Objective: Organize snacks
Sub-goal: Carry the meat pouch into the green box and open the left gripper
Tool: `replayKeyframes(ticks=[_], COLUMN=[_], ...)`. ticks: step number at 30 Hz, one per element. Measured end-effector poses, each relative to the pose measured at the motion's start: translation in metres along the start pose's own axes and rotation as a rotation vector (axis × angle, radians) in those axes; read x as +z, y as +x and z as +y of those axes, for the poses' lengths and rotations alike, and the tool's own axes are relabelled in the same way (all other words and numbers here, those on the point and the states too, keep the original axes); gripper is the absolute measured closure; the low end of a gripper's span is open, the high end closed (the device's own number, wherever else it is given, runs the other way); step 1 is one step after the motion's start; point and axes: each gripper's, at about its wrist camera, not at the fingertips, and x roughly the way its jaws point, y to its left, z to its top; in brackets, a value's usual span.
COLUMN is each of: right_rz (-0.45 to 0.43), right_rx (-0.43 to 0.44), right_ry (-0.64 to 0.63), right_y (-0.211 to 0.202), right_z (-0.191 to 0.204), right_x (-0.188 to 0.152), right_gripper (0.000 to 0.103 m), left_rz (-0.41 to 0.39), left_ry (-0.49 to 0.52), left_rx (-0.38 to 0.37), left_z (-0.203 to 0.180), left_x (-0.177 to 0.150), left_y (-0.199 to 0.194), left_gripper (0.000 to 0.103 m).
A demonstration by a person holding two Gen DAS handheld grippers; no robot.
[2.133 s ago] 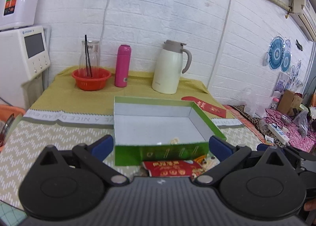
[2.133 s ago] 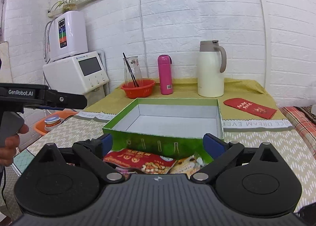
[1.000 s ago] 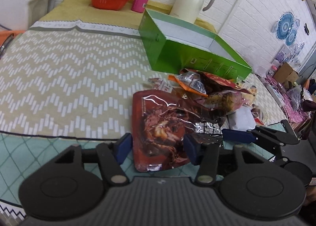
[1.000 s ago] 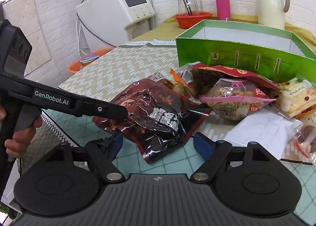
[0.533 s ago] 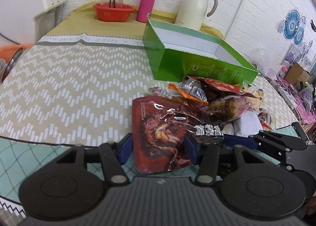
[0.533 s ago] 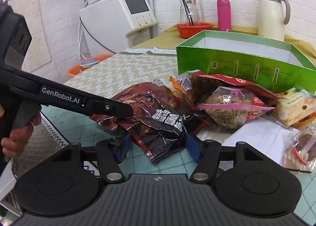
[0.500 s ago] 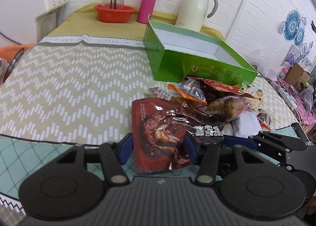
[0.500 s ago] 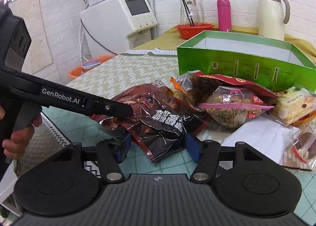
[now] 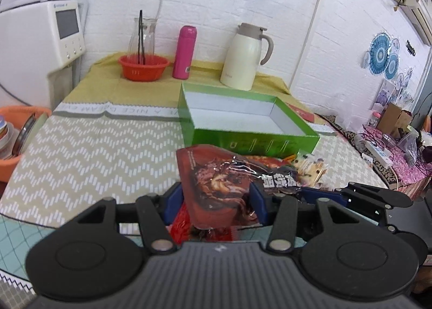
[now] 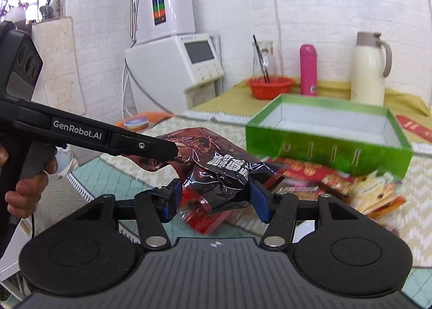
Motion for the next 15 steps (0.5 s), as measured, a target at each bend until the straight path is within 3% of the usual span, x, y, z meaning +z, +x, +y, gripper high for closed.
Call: replayKeyframes(ticks=[7, 15], right_rz=[-0.070, -0.060], right_rx=[-0.093, -0.178], right_ry=[-0.055, -0.023], right_y=[-0.002, 0.020], right_z=[-0.035, -0.098], right_x=[0.036, 0.060], right_gripper=[0.010, 0.010], left_rz=[-0.060, -0.014], left_ry=[0.021, -0.023], left_rx=[-0.075, -0.161], left_z=[-0.018, -0.025], left_x=[0.048, 0.094], left_y=[0.035, 0.118], left_gripper=[0.054, 0.054])
